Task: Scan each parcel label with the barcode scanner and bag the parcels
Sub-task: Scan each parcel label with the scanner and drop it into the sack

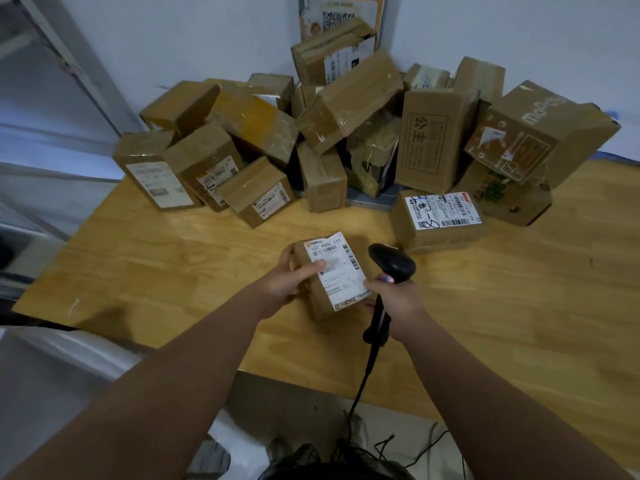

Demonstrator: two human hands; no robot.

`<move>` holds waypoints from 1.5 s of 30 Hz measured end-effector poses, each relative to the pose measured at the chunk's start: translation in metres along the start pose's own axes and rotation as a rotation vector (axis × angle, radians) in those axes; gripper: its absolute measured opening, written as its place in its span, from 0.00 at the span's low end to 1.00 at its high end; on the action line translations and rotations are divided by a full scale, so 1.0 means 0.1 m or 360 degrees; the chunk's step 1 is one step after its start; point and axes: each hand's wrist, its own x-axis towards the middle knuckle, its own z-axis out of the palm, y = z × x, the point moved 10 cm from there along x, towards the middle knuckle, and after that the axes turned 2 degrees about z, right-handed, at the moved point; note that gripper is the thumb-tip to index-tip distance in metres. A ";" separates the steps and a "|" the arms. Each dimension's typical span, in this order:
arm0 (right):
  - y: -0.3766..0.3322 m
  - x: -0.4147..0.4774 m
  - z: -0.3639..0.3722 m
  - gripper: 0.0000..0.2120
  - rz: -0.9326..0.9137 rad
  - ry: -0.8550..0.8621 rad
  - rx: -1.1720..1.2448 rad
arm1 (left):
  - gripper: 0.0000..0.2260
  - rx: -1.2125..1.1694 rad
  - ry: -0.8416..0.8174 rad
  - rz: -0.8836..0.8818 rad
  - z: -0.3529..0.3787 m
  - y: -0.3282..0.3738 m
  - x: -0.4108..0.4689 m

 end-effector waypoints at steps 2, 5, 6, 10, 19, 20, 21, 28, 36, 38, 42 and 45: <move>0.01 0.01 -0.02 0.07 -0.0006 -0.0056 -0.0005 | 0.42 -0.0081 -0.0016 0.0074 0.10 0.00 0.00; -0.12 -0.06 -0.03 0.03 -0.0133 -0.0104 -0.0229 | 0.46 -0.0005 0.0107 0.0345 0.16 0.18 -0.01; -0.20 -0.11 -0.03 0.03 -0.0220 -0.0094 -0.0327 | 0.46 0.0030 0.0158 0.0435 0.16 0.25 -0.01; -0.53 -0.38 -0.01 0.08 -0.0536 -0.0081 -0.0367 | 0.46 0.0128 0.0294 0.0635 0.03 0.48 0.03; -0.58 -0.57 0.14 0.16 -0.0624 -0.0194 -0.0637 | 0.47 0.0228 0.0356 0.0676 -0.07 0.45 0.15; -0.56 -0.56 0.13 0.15 -0.0603 -0.0182 -0.0643 | 0.47 0.0235 0.0357 0.0683 -0.06 0.46 0.15; -0.54 -0.54 0.11 0.15 -0.0580 -0.0175 -0.0640 | 0.47 0.0243 0.0355 0.0682 -0.06 0.46 0.15; -0.55 -0.59 0.10 0.16 -0.0609 -0.0229 -0.0635 | 0.52 0.0347 0.0369 0.0603 -0.06 0.44 0.15; -0.55 -0.58 0.09 0.16 -0.0616 -0.0229 -0.0649 | 0.53 0.0386 0.0380 0.0586 -0.05 0.45 0.14; -0.55 -0.57 0.09 0.16 -0.0609 -0.0228 -0.0672 | 0.53 0.0381 0.0385 0.0586 -0.05 0.45 0.14; -0.66 -0.58 0.08 0.14 -0.0622 -0.0233 -0.0747 | 0.52 0.0375 0.0381 0.0605 -0.03 0.46 0.12; -0.85 -0.61 0.04 0.13 -0.0650 -0.0237 -0.0798 | 0.47 0.0354 0.0438 0.0677 -0.03 0.59 0.08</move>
